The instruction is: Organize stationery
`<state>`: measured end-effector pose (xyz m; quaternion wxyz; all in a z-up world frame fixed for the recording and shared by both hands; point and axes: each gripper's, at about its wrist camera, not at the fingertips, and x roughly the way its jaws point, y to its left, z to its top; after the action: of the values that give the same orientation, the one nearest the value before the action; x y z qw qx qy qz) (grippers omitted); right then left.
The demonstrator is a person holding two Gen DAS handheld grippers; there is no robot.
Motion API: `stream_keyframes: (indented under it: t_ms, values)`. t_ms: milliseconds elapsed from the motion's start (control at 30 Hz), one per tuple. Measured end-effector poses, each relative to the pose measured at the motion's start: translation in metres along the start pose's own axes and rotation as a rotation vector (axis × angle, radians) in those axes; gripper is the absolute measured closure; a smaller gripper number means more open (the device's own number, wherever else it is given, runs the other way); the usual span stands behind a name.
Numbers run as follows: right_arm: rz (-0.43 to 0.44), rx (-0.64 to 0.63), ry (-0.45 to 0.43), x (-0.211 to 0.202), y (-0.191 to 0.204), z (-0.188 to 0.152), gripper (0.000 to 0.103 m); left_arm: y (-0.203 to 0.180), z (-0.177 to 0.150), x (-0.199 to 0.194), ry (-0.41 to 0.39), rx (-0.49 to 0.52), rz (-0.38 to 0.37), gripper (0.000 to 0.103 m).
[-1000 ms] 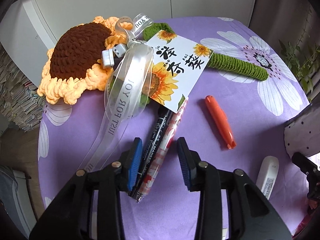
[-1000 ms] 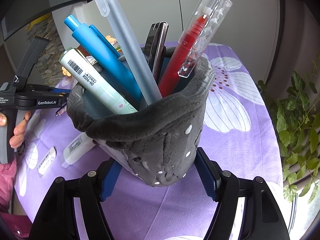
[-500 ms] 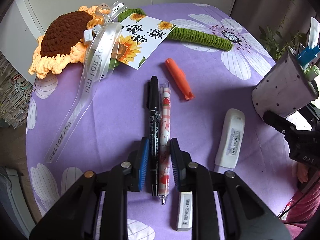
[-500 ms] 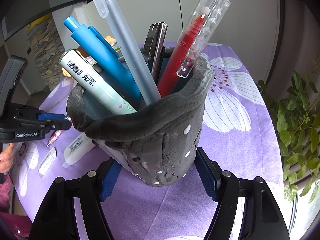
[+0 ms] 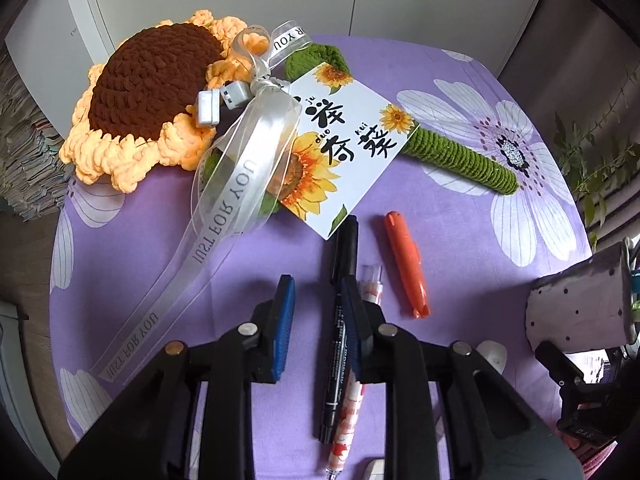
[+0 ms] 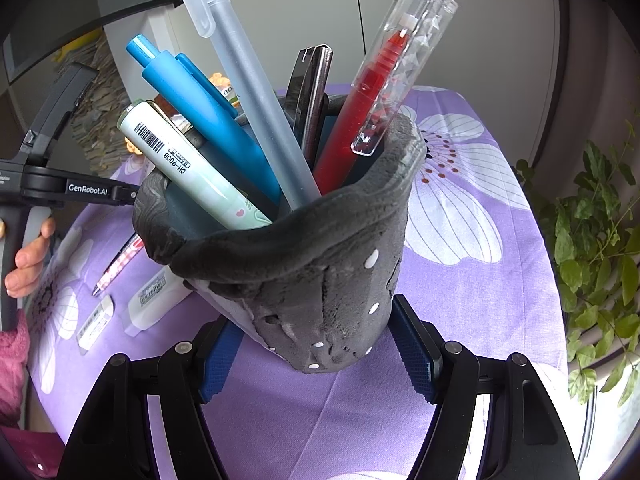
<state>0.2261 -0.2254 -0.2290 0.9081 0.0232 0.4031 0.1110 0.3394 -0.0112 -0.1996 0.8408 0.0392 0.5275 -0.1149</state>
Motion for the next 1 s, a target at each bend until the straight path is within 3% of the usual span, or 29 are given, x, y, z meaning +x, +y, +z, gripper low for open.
stream_keyframes:
  t_ms: [200,567,633,667,733,1000]
  values:
    - [0.002,0.002,-0.001,0.0,0.0,0.0,0.03,-0.013,0.016,0.001,0.001,0.001,-0.017,0.081]
    - [0.009,0.007,-0.002,0.001,0.0,0.001,0.03,-0.027,0.036,0.028,0.03,0.014,0.045,0.081]
    - [0.009,0.007,-0.002,0.001,0.0,0.001,0.03,-0.031,0.036,0.029,0.026,0.029,0.049,0.083]
    - [0.01,0.008,-0.003,0.001,0.0,0.001,0.03,-0.033,0.036,0.03,0.031,0.037,0.037,0.089]
    - [0.01,0.008,-0.003,0.001,-0.001,0.001,0.03,-0.032,0.031,0.025,0.028,0.039,0.028,0.095]
    - [0.012,0.009,-0.003,0.001,-0.001,0.0,0.03,-0.016,0.01,-0.018,-0.027,0.025,-0.031,0.095]
